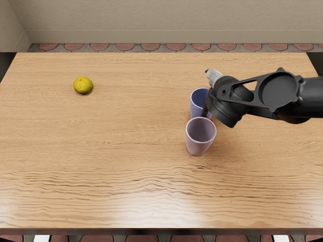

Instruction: Pick up cup and place in cup with right hand

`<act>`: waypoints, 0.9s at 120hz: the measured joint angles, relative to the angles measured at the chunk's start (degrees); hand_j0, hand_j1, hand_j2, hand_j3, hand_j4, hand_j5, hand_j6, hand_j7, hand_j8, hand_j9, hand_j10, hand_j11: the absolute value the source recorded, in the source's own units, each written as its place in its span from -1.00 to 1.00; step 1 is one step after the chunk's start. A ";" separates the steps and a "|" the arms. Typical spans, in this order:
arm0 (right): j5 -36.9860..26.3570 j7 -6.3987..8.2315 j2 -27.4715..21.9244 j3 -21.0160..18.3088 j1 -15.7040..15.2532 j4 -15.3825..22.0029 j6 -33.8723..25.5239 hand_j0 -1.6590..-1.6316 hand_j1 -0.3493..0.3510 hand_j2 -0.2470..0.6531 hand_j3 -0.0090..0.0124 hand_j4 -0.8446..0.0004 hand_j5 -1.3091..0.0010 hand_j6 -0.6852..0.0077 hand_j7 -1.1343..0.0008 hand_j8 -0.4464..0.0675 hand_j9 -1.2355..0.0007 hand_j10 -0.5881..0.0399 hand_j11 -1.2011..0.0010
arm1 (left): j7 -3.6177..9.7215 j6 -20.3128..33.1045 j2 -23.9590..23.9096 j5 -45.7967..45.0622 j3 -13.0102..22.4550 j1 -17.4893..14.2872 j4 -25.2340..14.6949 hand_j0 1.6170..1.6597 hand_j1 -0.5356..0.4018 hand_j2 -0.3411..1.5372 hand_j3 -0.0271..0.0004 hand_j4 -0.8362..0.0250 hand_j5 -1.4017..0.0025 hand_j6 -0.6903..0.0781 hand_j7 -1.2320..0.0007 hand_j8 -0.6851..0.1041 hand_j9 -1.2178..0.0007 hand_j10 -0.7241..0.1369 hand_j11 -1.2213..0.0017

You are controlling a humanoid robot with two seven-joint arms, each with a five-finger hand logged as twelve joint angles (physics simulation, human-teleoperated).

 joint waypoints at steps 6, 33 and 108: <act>0.00 0.00 -0.02 -0.02 -0.15 -0.05 0.02 -0.94 -0.41 0.04 -0.16 0.74 0.79 0.66 0.76 0.31 0.78 0.53 0.77 | 0.00 0.00 0.00 0.00 0.00 0.00 0.00 0.92 0.88 -0.64 0.97 0.93 0.99 0.79 0.99 0.73 0.99 0.67 0.99; -0.22 0.02 -0.10 0.11 -0.83 -0.29 0.06 -0.89 0.21 -0.37 -0.16 0.18 0.32 -0.03 0.22 -0.61 0.28 -0.23 0.26 | 0.00 0.00 0.00 0.00 -0.01 0.00 0.00 0.92 0.88 -0.64 0.97 0.93 0.99 0.79 0.99 0.73 0.99 0.67 0.99; -0.26 0.01 -24.51 9.98 11.03 18.81 7.31 -0.73 0.30 -0.22 -0.18 0.09 -0.01 0.05 -0.16 -0.66 -0.08 -0.72 -0.11 | 0.00 0.00 0.00 0.00 0.00 0.00 0.00 0.92 0.88 -0.64 0.97 0.93 0.99 0.79 0.99 0.73 0.99 0.67 0.99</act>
